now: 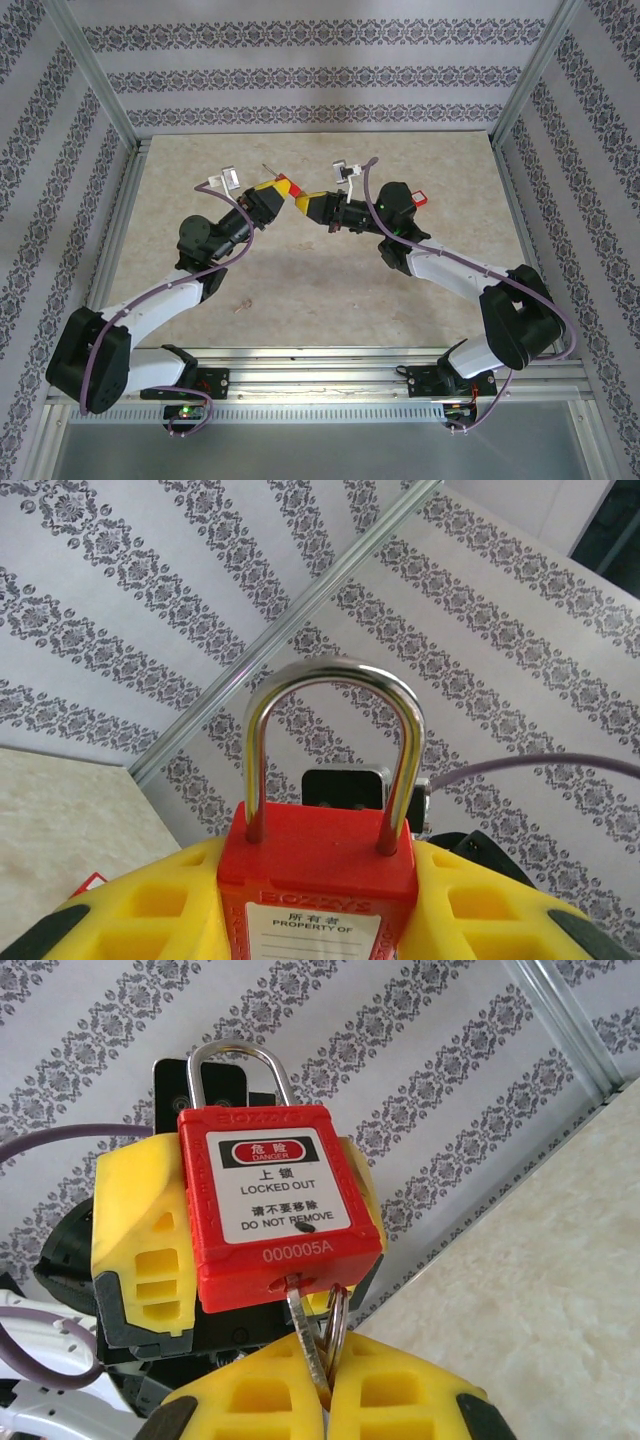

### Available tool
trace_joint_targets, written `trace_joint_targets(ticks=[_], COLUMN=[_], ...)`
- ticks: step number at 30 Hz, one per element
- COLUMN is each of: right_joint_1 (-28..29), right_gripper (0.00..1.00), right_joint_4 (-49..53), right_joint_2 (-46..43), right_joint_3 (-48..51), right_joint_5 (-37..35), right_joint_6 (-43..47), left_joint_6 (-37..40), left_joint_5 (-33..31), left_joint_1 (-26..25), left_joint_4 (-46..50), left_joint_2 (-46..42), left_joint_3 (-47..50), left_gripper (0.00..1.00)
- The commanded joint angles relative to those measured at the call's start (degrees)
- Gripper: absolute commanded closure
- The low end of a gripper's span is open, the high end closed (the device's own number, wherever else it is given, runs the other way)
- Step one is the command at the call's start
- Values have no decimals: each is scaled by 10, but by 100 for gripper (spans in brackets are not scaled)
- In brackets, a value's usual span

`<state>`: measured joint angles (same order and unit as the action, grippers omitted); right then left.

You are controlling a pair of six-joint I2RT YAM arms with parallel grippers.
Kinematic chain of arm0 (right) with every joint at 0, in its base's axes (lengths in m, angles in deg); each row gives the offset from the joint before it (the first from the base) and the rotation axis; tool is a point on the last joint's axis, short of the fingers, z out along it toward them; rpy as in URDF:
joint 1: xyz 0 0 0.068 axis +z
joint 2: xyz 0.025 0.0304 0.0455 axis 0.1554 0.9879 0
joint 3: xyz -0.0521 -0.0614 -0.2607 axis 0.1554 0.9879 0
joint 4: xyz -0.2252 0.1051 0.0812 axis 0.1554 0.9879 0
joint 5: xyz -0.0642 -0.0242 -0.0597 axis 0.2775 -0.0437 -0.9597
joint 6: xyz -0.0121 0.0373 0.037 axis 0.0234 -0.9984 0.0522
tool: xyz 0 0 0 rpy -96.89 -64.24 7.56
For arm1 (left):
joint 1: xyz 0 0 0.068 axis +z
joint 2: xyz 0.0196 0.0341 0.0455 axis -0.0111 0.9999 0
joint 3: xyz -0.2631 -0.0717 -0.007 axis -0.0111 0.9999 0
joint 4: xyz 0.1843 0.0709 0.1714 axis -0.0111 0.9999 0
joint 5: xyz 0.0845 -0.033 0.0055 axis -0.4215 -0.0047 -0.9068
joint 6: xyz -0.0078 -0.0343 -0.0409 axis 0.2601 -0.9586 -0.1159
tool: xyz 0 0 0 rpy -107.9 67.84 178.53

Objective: Unlock with the key

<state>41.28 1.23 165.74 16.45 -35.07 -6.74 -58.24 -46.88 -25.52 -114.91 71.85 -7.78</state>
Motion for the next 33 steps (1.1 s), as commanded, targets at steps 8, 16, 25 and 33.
trace_joint_targets(ticks=[8,16,25,33], right_joint_1=[-37,-50,-68,-69], right_gripper=[100,100,100,100], right_joint_4=[-39,-50,-53,-51], right_joint_2=[15,27,33,32], right_joint_3=[-31,-61,-83,-78], right_joint_5=[-49,7,75,93], right_joint_6=[-63,-105,-140,-146], left_joint_6=[135,234,290,303], left_joint_5=[190,219,243,225], left_joint_1=[-19,-17,-3,0], left_joint_4=[123,229,305,332], left_joint_2=[-75,-96,-86,-71], left_joint_3=[-33,-90,-146,-149], left_gripper=[100,100,100,100])
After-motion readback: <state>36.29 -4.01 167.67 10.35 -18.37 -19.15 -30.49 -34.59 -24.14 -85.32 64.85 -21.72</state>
